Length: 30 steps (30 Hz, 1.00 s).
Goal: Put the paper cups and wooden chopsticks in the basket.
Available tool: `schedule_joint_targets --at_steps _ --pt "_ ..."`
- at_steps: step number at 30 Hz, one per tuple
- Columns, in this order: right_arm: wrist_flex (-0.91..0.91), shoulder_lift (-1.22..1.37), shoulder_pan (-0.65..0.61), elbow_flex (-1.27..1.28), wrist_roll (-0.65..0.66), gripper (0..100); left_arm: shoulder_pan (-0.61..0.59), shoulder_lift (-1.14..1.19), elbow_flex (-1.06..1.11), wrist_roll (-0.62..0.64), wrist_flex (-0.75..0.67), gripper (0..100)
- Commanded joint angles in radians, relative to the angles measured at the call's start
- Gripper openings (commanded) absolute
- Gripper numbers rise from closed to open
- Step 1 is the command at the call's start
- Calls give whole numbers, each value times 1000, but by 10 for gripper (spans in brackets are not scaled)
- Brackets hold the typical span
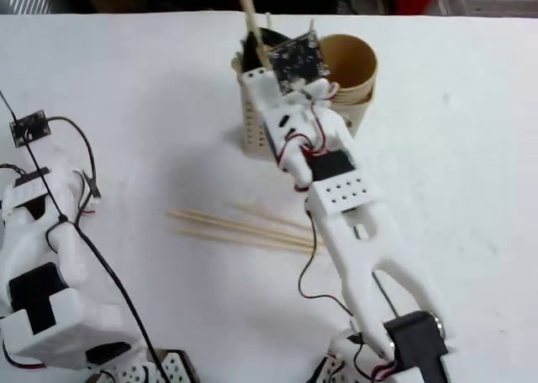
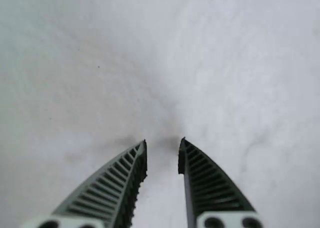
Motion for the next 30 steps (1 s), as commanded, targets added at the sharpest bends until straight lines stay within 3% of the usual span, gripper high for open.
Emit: schedule_joint_targets --at_steps 1,4,7,15,22,26,30 --pt "-19 -88 44 28 -6 71 24 -5 -3 5 -15 121" --pt "-16 -133 47 69 -11 164 24 -5 -3 5 -15 121" --pt "33 -196 39 114 -11 190 24 -5 -3 5 -15 121" --pt "676 -469 38 123 25 68 24 -5 -3 5 -15 121" --pt "1084 -496 -259 144 273 67 24 -5 -3 5 -15 121" --pt "1084 -329 -302 198 368 88 24 -5 -3 5 -15 121" --pt "1001 -101 -302 216 511 177 24 -5 -3 5 -15 121"
